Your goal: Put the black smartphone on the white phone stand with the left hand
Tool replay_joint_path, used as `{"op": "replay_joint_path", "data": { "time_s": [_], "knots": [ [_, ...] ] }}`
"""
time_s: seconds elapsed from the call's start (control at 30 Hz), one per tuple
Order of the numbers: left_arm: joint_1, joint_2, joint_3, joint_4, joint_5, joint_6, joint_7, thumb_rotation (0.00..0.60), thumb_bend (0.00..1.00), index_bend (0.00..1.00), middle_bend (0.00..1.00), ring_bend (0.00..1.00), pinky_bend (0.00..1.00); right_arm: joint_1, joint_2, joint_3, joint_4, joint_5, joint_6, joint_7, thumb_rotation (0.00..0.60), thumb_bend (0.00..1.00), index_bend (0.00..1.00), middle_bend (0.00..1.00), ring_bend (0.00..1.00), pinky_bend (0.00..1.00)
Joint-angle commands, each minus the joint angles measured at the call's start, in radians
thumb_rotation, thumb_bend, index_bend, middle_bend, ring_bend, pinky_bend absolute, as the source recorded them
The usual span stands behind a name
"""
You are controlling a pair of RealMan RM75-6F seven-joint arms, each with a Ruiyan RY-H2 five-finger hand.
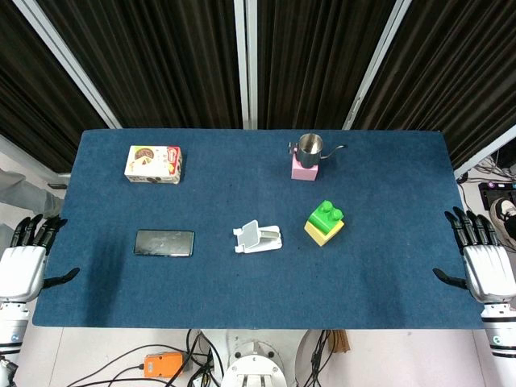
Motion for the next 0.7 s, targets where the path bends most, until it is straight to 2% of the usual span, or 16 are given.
{"op": "replay_joint_path", "data": {
  "time_s": [0.03, 0.27, 0.43, 0.63, 0.7],
  "knots": [
    [-0.005, 0.001, 0.0, -0.005, 0.004, -0.006, -0.002, 0.6, 0.0, 0.15, 0.13, 0.02, 0.0, -0.002, 0.002, 0.002, -0.003, 0.003, 0.004, 0.002, 0.6, 0.17, 0.0, 0.08, 0.0, 0.09],
    [-0.08, 0.001, -0.016, -0.045, 0.037, -0.081, 0.032, 0.6, 0.01, 0.15, 0.13, 0.02, 0.0, -0.003, 0.018, 0.011, -0.011, 0.002, 0.019, -0.001, 0.6, 0.17, 0.0, 0.08, 0.0, 0.09],
    [-0.178, -0.019, -0.036, -0.086, 0.03, -0.212, 0.102, 0.6, 0.03, 0.15, 0.13, 0.02, 0.0, -0.008, 0.04, 0.017, -0.029, -0.002, 0.038, -0.001, 0.6, 0.17, 0.0, 0.07, 0.0, 0.09],
    [-0.293, -0.088, -0.061, -0.099, -0.108, -0.417, 0.205, 0.6, 0.06, 0.18, 0.13, 0.02, 0.0, -0.014, 0.042, 0.016, -0.037, -0.001, 0.045, 0.0, 0.6, 0.17, 0.0, 0.07, 0.0, 0.09],
    [-0.316, -0.113, -0.068, -0.093, -0.158, -0.454, 0.242, 0.6, 0.07, 0.19, 0.12, 0.02, 0.0, -0.015, 0.042, 0.015, -0.038, 0.003, 0.041, 0.0, 0.6, 0.17, 0.0, 0.07, 0.0, 0.09]
  ]
}}
